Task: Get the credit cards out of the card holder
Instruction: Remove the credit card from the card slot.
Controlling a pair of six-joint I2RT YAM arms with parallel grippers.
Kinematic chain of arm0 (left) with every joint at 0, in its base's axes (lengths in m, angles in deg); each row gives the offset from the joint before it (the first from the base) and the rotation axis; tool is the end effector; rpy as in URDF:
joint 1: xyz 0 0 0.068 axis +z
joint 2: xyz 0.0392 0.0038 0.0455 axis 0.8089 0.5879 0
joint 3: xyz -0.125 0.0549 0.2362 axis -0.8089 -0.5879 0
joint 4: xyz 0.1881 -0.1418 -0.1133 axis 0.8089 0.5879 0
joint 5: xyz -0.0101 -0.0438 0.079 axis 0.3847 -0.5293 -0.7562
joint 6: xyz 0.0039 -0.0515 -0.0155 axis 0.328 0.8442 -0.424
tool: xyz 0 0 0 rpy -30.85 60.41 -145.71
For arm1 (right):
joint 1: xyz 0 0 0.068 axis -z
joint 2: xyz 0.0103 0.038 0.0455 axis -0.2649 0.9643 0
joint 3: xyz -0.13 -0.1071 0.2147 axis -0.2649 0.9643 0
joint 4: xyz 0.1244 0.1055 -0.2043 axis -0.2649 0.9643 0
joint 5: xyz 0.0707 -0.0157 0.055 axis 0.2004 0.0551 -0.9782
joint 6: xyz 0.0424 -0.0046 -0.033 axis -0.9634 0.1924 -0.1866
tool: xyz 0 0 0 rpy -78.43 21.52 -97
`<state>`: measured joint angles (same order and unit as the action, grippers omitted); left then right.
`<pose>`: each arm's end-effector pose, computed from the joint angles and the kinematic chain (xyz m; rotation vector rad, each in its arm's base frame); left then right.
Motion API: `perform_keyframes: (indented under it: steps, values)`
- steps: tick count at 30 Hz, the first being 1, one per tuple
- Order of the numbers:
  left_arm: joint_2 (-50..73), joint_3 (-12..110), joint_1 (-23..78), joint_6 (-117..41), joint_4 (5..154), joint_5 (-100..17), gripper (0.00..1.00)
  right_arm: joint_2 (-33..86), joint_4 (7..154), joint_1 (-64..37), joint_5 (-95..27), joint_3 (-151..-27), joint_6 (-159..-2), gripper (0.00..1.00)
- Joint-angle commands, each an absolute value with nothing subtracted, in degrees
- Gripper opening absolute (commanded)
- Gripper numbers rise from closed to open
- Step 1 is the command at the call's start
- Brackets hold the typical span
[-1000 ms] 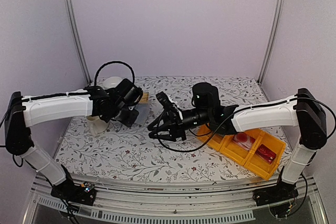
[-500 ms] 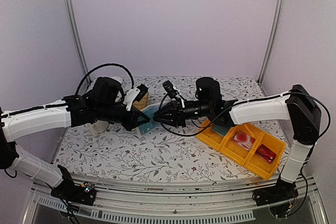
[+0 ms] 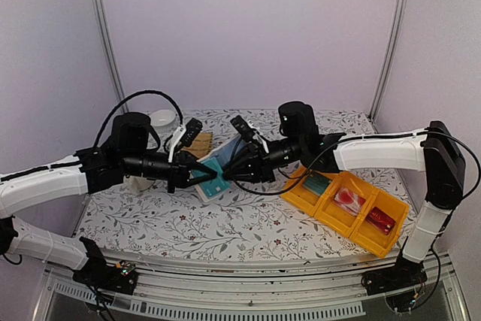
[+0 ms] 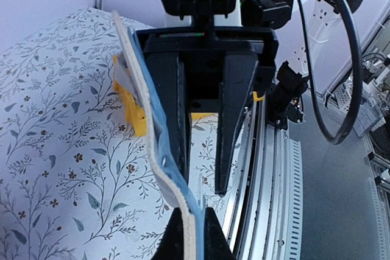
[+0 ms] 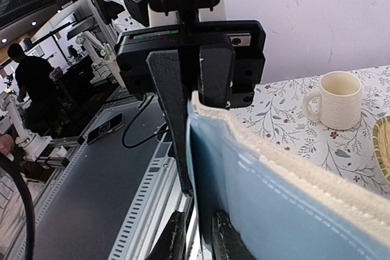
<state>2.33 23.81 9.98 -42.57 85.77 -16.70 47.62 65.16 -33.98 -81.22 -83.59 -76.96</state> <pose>0.1723 -0.1934 0.2900 1.0288 1.8218 -1.1285 0.2417 0.3261 0.2654 -1.4042 1.4576 1.5022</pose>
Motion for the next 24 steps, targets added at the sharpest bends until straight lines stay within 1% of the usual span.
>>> perform_keyframes:
  steps: [1, 3, 8, 9, 12, 17, 18, 19, 21, 22, 24]
  values:
    - [-0.59, 22.88, 8.43, -45.63, 77.04, -8.14, 0.00, 47.41, 69.80, -33.74, -86.36, -86.77, -74.20, 0.13]
    - [-0.57, 22.94, 8.45, -45.46, 76.66, -8.53, 0.00, 47.72, 70.27, -34.28, -87.65, -87.29, -74.06, 0.11]
    - [0.83, 22.86, 8.31, -44.28, 75.05, -8.78, 0.00, 48.63, 69.40, -35.17, -87.15, -87.66, -74.05, 0.12]
    - [1.10, 22.94, 8.29, -44.18, 75.00, -8.78, 0.00, 48.98, 69.22, -35.18, -87.21, -87.73, -74.05, 0.11]
    - [1.00, 22.74, 8.36, -44.08, 75.04, -9.03, 0.00, 48.94, 68.97, -35.22, -87.01, -87.70, -74.42, 0.03]
    - [0.33, 21.78, 8.44, -43.72, 75.12, -11.14, 0.00, 46.50, 67.51, -34.46, -84.22, -85.44, -74.48, 0.02]
    - [0.40, 21.54, 8.50, -43.33, 74.93, -11.87, 0.04, 46.01, 65.88, -33.58, -84.17, -84.05, -75.67, 0.02]
    - [0.54, 21.03, 8.54, -43.08, 74.42, -12.55, 0.15, 45.54, 64.23, -33.17, -84.07, -83.47, -76.69, 0.02]
    - [1.44, 19.35, 8.65, -41.88, 72.30, -14.91, 0.39, 45.35, 63.37, -32.47, -82.10, -81.24, -78.49, 0.02]
    - [2.34, 17.85, 8.68, -41.20, 70.51, -15.77, 0.43, 45.80, 63.39, -32.41, -80.93, -80.66, -78.47, 0.02]
    - [4.74, 13.46, 8.77, -39.99, 66.33, -17.14, 0.45, 48.01, 61.86, -32.18, -78.75, -78.68, -78.85, 0.02]
